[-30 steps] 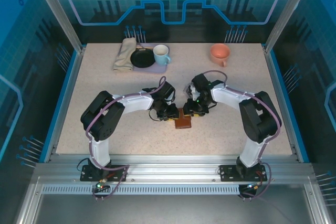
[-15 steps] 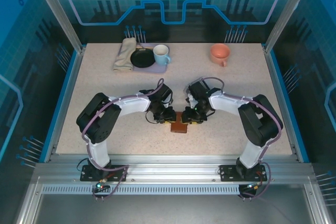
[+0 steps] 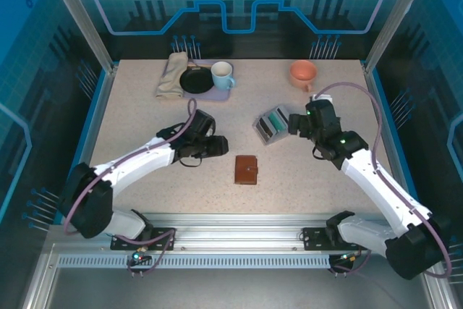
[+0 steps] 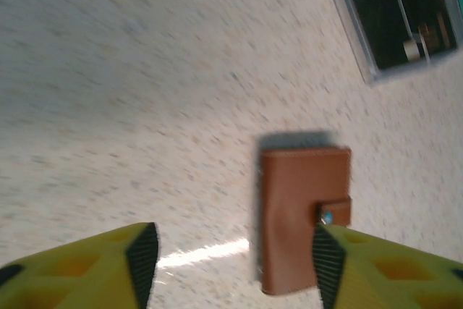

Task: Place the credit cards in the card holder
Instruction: Move the card holder to the bottom-center of the table, then reset both arms

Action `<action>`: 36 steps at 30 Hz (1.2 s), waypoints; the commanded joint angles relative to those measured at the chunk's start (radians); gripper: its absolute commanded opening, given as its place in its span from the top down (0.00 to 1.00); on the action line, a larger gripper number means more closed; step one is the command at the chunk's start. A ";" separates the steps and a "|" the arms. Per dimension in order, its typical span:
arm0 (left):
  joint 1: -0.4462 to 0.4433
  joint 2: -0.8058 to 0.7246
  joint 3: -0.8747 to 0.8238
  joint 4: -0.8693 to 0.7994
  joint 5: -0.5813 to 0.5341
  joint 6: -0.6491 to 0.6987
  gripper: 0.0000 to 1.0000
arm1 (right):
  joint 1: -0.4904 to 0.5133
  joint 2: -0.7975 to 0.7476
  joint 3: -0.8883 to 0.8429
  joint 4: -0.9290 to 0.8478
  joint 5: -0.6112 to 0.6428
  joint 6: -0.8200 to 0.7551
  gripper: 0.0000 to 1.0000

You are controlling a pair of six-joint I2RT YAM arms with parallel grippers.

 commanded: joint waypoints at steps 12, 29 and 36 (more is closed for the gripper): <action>0.335 -0.194 -0.108 -0.017 -0.301 0.105 0.01 | -0.232 0.204 -0.325 0.691 -0.181 -0.375 0.00; 0.461 -0.368 -0.321 0.275 -0.362 0.277 0.01 | -0.307 0.408 -0.541 1.325 -0.384 -0.408 0.02; 0.469 -0.308 -0.397 0.534 -0.430 0.439 0.01 | -0.287 0.415 -0.515 1.287 -0.239 -0.372 0.00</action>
